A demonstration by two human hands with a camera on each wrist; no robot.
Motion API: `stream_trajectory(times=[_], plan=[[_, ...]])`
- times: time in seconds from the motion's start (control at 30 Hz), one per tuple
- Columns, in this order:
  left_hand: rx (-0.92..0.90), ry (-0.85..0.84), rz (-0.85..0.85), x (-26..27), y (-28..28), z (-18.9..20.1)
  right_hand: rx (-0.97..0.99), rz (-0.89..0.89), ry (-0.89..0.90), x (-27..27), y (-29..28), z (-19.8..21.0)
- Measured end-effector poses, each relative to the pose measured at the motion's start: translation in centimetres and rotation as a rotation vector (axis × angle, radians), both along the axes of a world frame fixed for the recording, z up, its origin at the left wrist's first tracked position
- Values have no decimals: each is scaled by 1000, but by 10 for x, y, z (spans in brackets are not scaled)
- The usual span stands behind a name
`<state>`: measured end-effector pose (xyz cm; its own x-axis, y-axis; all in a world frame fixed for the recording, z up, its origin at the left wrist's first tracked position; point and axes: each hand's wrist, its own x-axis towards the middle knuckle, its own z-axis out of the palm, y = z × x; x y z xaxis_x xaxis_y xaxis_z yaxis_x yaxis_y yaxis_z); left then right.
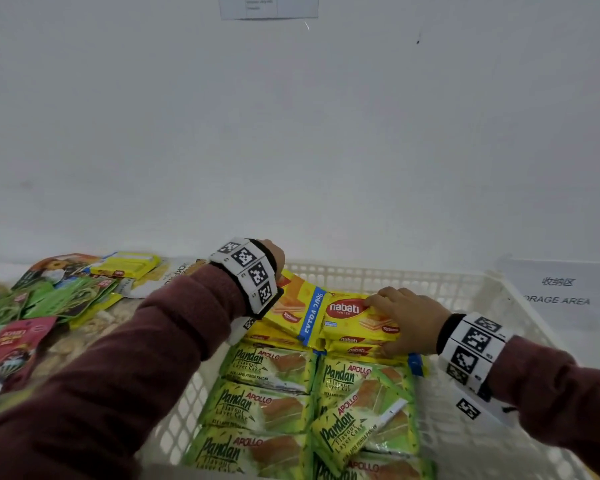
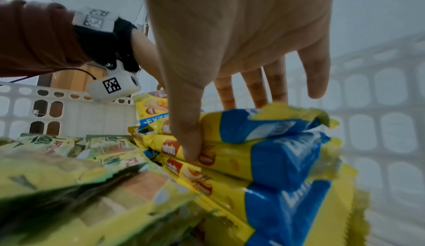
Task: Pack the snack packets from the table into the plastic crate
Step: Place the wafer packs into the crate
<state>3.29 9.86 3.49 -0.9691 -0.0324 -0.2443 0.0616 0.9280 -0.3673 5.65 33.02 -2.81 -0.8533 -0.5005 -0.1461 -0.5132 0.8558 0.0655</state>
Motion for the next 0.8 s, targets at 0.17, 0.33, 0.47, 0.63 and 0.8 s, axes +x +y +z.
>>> stream_trajectory(times=[0.17,0.33,0.47,0.63,0.8], plan=[[-47,25,16,14,10,-6,-12,-14,-28,-2,2,1],[45,77,-59,28,21,-20,-26,-22,-39,-2,2,-1],[16,-157,-110,30,18,-24,-43,-21,-50,-3,3,-3],[54,-158,-110,31,11,-34,-61,-23,-67,-4,3,-5],[52,-54,-109,34,12,-38,-68,-54,-60,-1,4,-6]])
